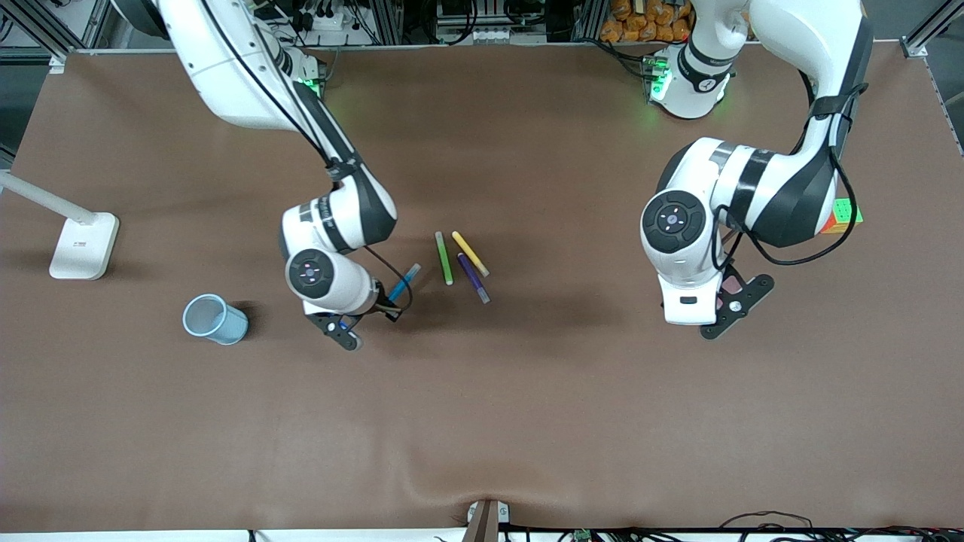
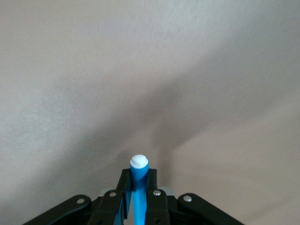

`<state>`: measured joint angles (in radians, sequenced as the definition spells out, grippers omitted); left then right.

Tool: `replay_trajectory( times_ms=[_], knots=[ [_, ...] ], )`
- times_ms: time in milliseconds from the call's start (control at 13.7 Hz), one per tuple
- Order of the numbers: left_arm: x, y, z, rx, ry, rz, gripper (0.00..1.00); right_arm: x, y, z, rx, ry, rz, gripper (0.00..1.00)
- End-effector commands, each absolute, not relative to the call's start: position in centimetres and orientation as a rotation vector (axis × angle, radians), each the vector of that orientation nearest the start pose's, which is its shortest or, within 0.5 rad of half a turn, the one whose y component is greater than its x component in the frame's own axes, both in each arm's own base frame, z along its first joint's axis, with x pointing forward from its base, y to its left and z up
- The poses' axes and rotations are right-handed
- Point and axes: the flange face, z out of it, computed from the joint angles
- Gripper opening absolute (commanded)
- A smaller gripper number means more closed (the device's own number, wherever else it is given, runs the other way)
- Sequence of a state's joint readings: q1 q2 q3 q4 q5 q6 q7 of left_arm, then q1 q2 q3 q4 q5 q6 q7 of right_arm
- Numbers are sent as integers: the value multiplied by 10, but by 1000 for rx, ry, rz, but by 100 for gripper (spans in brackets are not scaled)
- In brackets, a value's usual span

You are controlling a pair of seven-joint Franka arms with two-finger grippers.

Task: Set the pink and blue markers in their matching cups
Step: 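Lift the pink marker while the right gripper grasps the blue marker, then carry the blue marker with the right gripper over the blue cup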

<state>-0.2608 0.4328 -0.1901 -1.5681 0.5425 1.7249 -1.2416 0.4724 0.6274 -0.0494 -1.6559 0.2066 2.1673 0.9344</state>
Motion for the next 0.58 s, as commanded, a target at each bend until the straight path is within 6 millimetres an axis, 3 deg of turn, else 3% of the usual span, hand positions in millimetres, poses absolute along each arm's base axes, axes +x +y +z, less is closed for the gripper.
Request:
replay_trajectory(
  times_ms=[0,510],
  knots=[
    [598,-211,384,-2423,-803,-277,8,617,257,269,-2959,866,271,0],
    [606,-174,364,-2247,-865,-439,6,658,130,353,-3077,453,209,0]
  ],
)
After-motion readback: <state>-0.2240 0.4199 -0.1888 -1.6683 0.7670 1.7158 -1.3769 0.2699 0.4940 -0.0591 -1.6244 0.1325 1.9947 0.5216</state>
